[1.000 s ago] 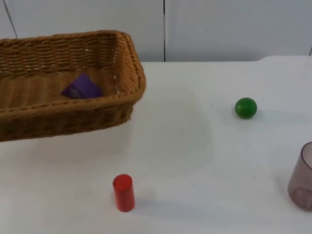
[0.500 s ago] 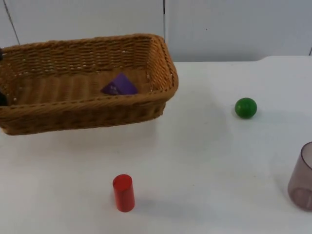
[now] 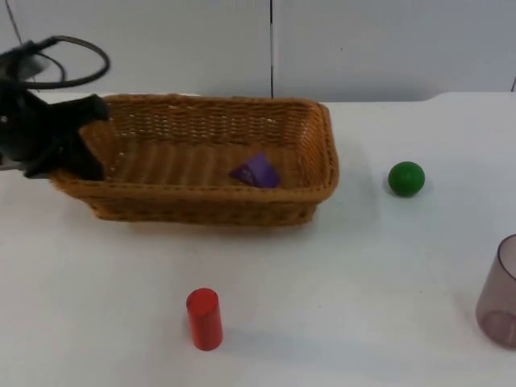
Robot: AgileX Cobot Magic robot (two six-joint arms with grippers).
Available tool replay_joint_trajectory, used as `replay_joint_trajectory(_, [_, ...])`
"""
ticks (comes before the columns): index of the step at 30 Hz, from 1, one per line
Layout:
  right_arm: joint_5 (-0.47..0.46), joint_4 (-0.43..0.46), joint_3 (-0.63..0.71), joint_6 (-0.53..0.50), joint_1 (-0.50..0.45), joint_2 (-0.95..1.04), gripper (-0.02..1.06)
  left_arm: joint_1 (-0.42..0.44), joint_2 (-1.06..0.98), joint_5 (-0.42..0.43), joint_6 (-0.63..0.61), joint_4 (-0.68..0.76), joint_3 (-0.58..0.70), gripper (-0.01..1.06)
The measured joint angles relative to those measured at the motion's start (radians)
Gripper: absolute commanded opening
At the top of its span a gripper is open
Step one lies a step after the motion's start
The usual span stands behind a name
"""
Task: Pick up the basket with the left hand and place the triangular block into the basket with the right hand.
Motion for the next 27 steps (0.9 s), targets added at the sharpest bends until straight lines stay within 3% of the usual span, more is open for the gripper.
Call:
replay_joint_trajectory(5, [0.021, 0.000, 0.004, 0.005, 0.000, -0.002, 0.79, -0.038, 0.065, -0.043, 0.000, -0.007, -0.023, 0.00])
replay_joint_trajectory(8, [0.025, 0.000, 0.004, 0.008, 0.000, -0.002, 0.79, -0.038, 0.071, -0.049, 0.000, -0.009, -0.023, 0.06])
replay_joint_trajectory(12, [0.025, 0.000, 0.004, 0.013, 0.000, -0.002, 0.79, -0.038, 0.071, -0.059, 0.000, -0.009, -0.026, 0.38])
replay_joint_trajectory(13, [0.025, 0.000, 0.004, 0.015, 0.000, -0.002, 0.79, -0.038, 0.071, -0.062, 0.000, -0.009, -0.026, 0.38])
replay_joint_trajectory(16, [0.025, 0.000, 0.004, 0.015, 0.000, -0.002, 0.79, -0.038, 0.071, -0.064, 0.000, -0.011, -0.026, 0.73])
replay_joint_trajectory(18, [0.025, 0.000, 0.004, 0.015, 0.000, -0.002, 0.79, -0.038, 0.071, -0.064, 0.000, -0.011, -0.026, 0.85])
replay_joint_trajectory(22, [0.025, 0.000, 0.004, 0.017, 0.000, -0.002, 0.79, -0.024, 0.058, -0.072, 0.000, 0.019, -0.027, 0.91])
replay_joint_trajectory(27, [0.020, -0.005, 0.004, 0.017, 0.000, -0.002, 0.79, 0.017, -0.021, -0.103, 0.000, 0.087, -0.027, 0.91])
